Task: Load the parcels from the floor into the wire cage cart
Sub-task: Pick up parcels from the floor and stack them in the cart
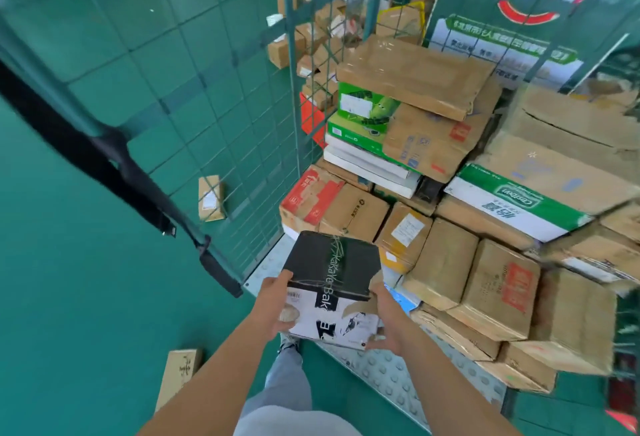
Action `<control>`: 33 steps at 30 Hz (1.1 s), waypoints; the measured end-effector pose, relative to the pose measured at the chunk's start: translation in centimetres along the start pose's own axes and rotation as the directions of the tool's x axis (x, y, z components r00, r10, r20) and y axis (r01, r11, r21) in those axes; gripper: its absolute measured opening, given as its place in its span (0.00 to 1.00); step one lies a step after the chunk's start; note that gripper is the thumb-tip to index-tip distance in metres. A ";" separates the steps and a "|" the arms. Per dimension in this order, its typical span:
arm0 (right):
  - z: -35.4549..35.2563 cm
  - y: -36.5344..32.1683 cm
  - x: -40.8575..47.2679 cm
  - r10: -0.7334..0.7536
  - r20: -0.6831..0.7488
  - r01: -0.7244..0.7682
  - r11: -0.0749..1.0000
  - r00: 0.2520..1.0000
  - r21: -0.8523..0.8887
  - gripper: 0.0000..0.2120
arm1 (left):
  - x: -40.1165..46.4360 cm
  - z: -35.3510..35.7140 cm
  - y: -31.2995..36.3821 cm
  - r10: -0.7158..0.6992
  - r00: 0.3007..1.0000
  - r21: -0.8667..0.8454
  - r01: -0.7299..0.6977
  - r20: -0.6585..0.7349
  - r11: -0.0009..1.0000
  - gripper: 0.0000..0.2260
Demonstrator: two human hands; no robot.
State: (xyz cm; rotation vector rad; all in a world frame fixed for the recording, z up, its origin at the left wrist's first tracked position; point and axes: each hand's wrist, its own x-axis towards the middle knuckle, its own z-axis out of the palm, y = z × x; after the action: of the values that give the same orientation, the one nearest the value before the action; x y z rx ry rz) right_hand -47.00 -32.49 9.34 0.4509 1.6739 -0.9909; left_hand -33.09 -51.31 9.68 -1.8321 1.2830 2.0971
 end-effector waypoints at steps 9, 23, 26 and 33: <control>5.0 -11.1 8.6 0.036 -0.168 -0.040 0.999 0.985 -0.024 0.26 | 14.0 1.3 12.8 -0.001 1.000 0.235 -0.003 0.018 0.972 0.08; 9.0 -25.2 21.8 -0.075 -0.331 0.084 0.996 0.941 0.015 0.05 | 32.6 4.9 24.6 0.143 0.989 0.379 -0.123 -0.023 0.917 0.13; 9.9 -27.6 24.5 -0.125 -0.344 0.138 0.990 0.931 0.012 0.26 | 35.8 5.5 25.7 0.219 0.976 0.350 -0.199 -0.017 0.916 0.20; 12.9 -28.5 26.9 -0.050 -0.172 0.087 0.974 0.984 0.209 0.35 | 36.2 7.2 24.6 0.174 0.984 0.290 -0.153 -0.047 0.945 0.29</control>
State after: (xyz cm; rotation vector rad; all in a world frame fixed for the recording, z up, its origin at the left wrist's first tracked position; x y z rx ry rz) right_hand -68.87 -64.26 -5.38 0.6376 1.7465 -1.2215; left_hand -62.57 -78.98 -8.48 -1.7430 1.7081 1.8099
